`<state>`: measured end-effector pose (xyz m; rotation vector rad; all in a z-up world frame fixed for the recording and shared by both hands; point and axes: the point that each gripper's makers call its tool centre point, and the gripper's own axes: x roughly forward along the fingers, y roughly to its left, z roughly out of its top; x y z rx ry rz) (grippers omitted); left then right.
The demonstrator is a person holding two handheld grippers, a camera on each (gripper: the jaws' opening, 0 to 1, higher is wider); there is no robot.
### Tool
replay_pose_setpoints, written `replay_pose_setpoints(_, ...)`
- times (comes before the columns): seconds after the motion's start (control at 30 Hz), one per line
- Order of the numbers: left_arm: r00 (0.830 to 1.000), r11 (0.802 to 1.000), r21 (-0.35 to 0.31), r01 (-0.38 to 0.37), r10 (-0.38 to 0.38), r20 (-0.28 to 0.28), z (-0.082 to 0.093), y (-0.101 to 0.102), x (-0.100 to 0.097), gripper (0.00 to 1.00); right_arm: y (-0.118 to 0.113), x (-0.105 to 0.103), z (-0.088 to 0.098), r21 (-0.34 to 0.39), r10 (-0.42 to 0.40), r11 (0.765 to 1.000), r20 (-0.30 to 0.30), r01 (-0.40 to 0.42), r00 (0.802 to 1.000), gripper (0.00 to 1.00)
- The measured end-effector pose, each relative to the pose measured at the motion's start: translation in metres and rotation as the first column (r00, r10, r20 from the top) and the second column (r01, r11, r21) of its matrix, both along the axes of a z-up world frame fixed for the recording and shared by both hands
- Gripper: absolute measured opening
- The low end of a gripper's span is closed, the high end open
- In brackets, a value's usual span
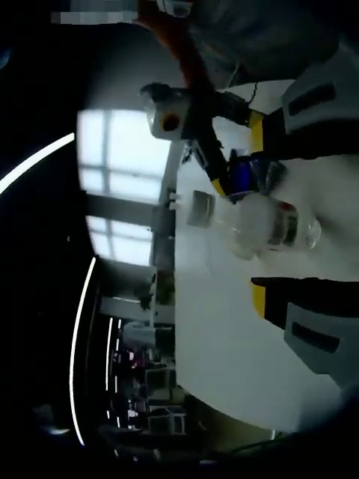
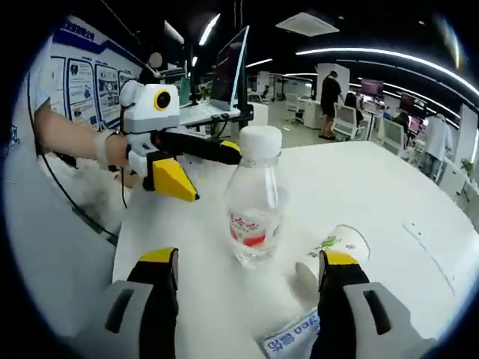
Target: Arrange the tabletop items into an orderly group along one side of the table until the central work area is clear of visible clutter.
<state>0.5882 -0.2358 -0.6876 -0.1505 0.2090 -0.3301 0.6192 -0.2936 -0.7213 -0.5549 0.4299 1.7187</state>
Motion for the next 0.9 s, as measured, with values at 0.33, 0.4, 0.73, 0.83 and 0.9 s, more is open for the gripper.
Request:
replay_pose_setpoints(0.33,0.999,1.000,0.004,0.017,-0.016,-0.032,-0.021,-0.016,-0.019,0.67,0.013,-0.004,0.015,-0.020,0.254,0.967,-0.042,-0.255,0.966,0.69)
replay_pose_setpoints(0.4,0.999,1.000,0.030,0.006,-0.004,-0.049,-0.028,-0.016,-0.023,0.69,0.018,-0.002,0.015,-0.009,0.271,0.962,-0.021,-0.272,0.962,0.69)
replay_pose_setpoints(0.73,0.998,0.997,0.072,-0.029,0.034,-0.059,-0.036,-0.009,-0.035,0.84,0.026,-0.012,0.026,0.035,0.377,0.926,-0.070,-0.375,0.924,0.69)
replay_pose_setpoints(0.83,0.997,0.997,0.079,-0.027,0.032,-0.068,-0.038,-0.010,-0.038,0.83,0.028,-0.013,0.028,0.026,0.420,0.907,-0.064,-0.420,0.905,0.68)
replay_pose_setpoints(0.9,0.997,0.997,0.068,-0.029,0.034,-0.071,-0.039,-0.011,-0.040,0.83,0.032,-0.011,0.025,0.003,0.449,0.893,-0.067,-0.450,0.891,0.67)
